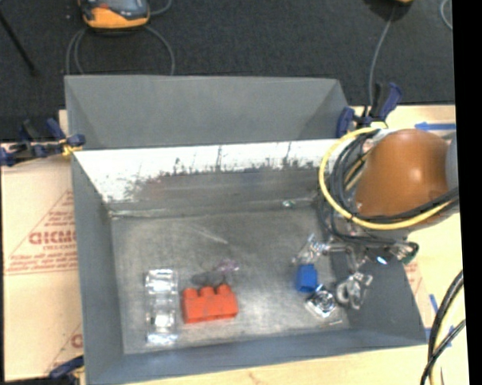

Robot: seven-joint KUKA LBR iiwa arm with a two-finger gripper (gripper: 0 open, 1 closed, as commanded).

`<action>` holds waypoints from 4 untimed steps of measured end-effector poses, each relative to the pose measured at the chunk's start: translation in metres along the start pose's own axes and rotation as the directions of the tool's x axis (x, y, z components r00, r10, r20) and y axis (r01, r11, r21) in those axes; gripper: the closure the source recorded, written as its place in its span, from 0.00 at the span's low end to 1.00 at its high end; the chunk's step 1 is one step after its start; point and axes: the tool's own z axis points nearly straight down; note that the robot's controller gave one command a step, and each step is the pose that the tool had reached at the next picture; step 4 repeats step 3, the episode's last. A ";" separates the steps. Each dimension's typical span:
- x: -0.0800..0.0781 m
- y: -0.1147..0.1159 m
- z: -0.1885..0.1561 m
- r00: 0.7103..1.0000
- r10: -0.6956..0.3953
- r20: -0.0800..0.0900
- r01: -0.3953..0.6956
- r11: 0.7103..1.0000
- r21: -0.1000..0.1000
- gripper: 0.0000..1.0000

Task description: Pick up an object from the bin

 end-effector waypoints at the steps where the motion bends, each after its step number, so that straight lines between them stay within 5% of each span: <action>1: -0.005 -0.039 0.060 0.771 -0.637 0.004 0.637 0.771 -0.001 0.00; 2: -0.006 -0.039 0.059 0.773 -0.634 0.005 0.634 0.773 0.000 1.00; 3: 0.018 -0.017 -0.138 0.569 -0.822 -0.003 0.822 0.569 0.005 1.00; 4: 0.018 -0.017 -0.138 0.569 -0.822 -0.003 0.822 0.569 0.005 1.00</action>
Offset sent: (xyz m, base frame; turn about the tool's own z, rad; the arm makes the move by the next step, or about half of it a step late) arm 0.0308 -0.0255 -0.0594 -0.6916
